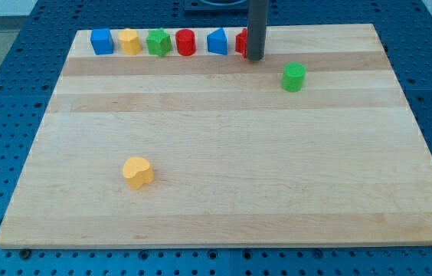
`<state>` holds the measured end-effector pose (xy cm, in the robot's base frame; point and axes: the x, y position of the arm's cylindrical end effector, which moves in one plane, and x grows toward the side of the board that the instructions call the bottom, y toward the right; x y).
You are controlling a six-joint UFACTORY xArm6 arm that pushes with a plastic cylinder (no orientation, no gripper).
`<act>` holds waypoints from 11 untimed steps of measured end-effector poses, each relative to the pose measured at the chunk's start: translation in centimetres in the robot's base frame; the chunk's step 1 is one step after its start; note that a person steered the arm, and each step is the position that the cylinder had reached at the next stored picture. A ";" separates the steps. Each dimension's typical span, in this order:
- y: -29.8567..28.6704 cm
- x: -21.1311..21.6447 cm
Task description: Move the green circle bottom right to the red star
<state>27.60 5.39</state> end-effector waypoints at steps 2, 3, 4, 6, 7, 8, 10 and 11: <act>-1.3 5.0; -2.1 7.8; 0.4 10.3; 7.0 9.8; 5.2 8.5; 3.3 8.0; 5.3 7.9; 6.5 7.8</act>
